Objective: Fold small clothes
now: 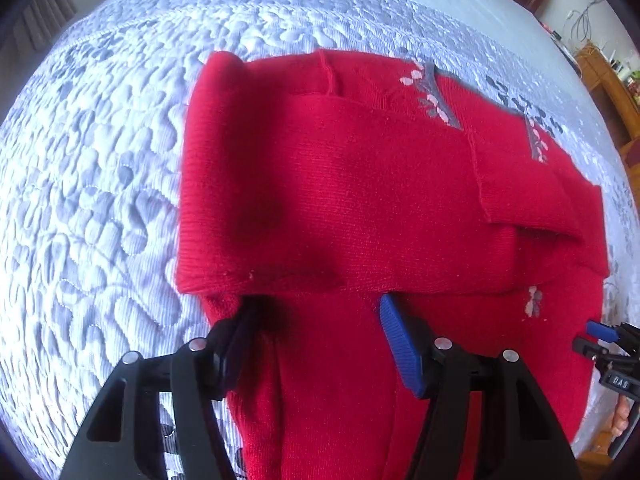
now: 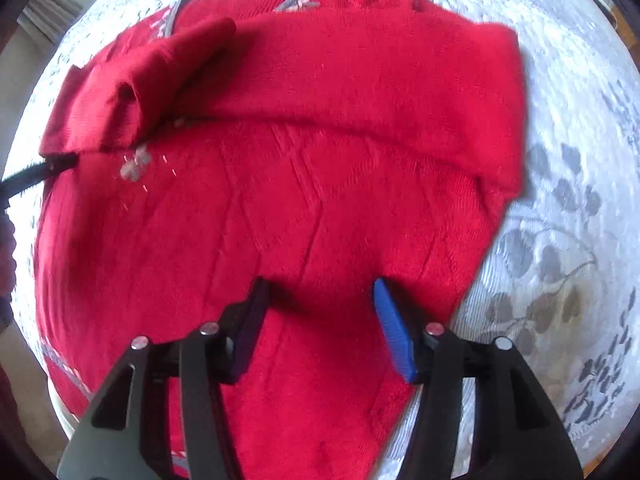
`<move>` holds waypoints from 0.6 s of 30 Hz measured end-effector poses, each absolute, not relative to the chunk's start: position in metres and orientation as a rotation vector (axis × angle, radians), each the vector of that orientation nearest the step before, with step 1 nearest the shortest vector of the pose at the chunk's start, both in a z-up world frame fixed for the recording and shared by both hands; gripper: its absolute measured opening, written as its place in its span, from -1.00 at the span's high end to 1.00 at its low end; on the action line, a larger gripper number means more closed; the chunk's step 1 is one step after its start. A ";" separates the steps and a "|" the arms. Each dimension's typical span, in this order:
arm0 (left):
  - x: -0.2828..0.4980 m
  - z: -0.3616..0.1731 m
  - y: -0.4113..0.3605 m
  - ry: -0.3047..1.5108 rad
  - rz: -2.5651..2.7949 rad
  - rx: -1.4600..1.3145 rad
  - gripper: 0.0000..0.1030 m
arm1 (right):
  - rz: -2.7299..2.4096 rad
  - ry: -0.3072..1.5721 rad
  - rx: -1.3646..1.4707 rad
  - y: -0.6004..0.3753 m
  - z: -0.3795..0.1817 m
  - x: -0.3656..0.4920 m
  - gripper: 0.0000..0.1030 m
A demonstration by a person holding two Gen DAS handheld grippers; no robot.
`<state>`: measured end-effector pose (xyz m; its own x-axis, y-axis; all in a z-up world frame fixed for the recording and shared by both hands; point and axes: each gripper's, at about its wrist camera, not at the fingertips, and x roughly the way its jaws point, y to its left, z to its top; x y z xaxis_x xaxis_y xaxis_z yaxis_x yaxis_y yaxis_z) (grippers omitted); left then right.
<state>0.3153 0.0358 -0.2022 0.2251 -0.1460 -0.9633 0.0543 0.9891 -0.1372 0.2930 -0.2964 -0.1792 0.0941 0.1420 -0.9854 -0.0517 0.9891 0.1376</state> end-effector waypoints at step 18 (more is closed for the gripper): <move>0.355 -0.195 0.082 1.368 -0.129 -0.180 -0.22 | 0.283 1.510 0.049 -0.145 -0.179 0.429 0.10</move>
<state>0.3553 0.0822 -0.1954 0.1978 -0.1959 -0.9605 -0.0133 0.9792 -0.2024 0.4288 -0.1451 -0.1792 0.0347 0.2142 -0.9762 -0.1532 0.9664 0.2066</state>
